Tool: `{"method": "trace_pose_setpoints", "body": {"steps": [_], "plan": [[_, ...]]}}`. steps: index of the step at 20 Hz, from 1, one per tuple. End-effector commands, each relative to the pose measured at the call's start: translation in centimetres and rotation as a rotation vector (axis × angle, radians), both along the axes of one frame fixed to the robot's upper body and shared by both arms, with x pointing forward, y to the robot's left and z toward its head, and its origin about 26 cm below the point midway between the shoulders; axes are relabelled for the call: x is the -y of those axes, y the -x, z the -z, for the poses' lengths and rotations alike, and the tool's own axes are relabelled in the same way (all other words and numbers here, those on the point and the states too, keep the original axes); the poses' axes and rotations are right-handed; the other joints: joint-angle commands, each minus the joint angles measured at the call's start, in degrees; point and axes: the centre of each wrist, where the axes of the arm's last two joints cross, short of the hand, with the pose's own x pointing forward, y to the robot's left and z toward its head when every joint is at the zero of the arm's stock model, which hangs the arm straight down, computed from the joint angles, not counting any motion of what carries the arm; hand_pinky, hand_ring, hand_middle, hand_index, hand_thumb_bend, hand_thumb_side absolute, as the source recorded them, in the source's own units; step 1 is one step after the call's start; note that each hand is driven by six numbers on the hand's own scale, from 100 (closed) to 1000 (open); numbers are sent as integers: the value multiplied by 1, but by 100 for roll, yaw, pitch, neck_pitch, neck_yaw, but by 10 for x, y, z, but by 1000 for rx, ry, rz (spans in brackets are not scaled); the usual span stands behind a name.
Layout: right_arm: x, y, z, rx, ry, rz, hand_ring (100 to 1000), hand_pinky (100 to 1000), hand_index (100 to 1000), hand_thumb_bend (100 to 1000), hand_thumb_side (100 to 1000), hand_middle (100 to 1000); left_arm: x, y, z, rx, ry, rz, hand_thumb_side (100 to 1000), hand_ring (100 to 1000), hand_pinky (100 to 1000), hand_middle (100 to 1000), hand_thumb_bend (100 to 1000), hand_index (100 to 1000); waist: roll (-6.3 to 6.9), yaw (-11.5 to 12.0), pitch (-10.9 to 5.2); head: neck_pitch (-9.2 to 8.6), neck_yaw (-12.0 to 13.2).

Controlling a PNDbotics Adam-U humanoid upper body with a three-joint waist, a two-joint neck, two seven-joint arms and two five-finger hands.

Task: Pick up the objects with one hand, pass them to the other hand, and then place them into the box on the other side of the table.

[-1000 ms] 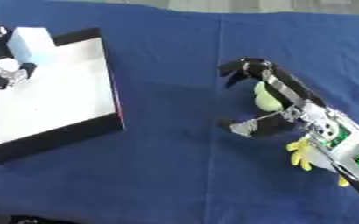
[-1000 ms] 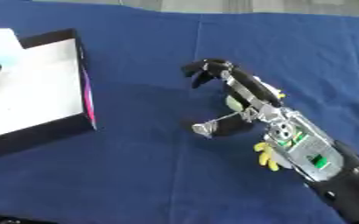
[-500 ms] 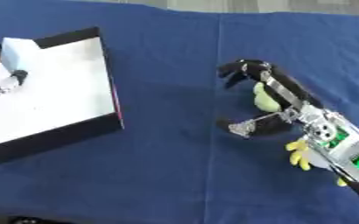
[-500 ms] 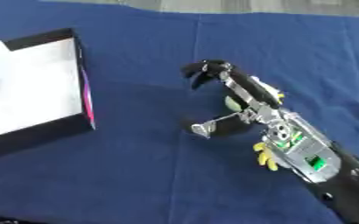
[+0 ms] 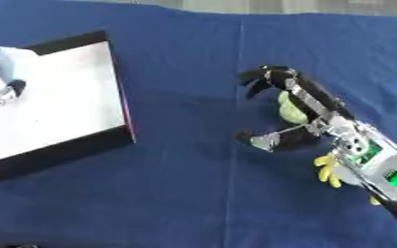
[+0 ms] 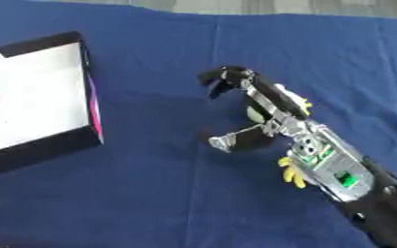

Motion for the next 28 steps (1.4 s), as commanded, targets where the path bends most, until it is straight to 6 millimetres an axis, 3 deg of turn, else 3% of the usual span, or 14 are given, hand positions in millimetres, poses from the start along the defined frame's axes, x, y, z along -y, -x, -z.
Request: {"method": "trace_pose_setpoints", "body": {"steps": [1, 3, 5, 9, 10, 11, 21, 28], "plan": [[0, 2, -7, 28, 6, -8, 644, 735, 831, 521, 100, 712, -5, -1, -15, 48, -12, -23, 635, 871, 1000, 777, 133, 807, -70, -13, -156, -15, -21], [0, 2, -7, 34, 4, -14, 645, 735, 831, 523, 100, 712, -4, -1, -14, 55, -5, -34, 669, 877, 1000, 780, 181, 815, -74, -23, -158, -9, -23], [0, 2, -7, 40, 3, -21, 645, 735, 831, 523, 100, 711, -3, -2, -14, 62, -10, -39, 625, 874, 1000, 772, 237, 817, -77, -32, -160, -7, -34], [0, 2, -7, 43, 4, -27, 645, 735, 832, 524, 100, 711, 0, -4, -12, 65, -24, -31, 294, 854, 1000, 730, 269, 796, -76, -42, -163, -5, -49], [0, 2, -7, 44, 5, -27, 644, 735, 830, 525, 100, 710, 1, -4, -12, 60, -28, -28, 119, 853, 1000, 728, 299, 790, -75, -45, -163, -5, -48], [0, 2, -7, 43, 6, -28, 644, 735, 830, 525, 100, 710, 1, -5, -11, 52, -31, -24, 100, 852, 1000, 727, 330, 790, -75, -49, -164, -5, -39], [0, 3, -6, 45, 10, -31, 643, 734, 829, 528, 100, 708, 4, -8, -9, 19, -39, -4, 233, 859, 1000, 728, 389, 788, -72, -59, -176, -51, 64], [0, 3, -5, 43, 11, -27, 644, 734, 829, 519, 100, 709, 3, -9, -7, 34, -26, -7, 240, 856, 1000, 724, 375, 785, -64, -64, -184, -59, 77]]}}
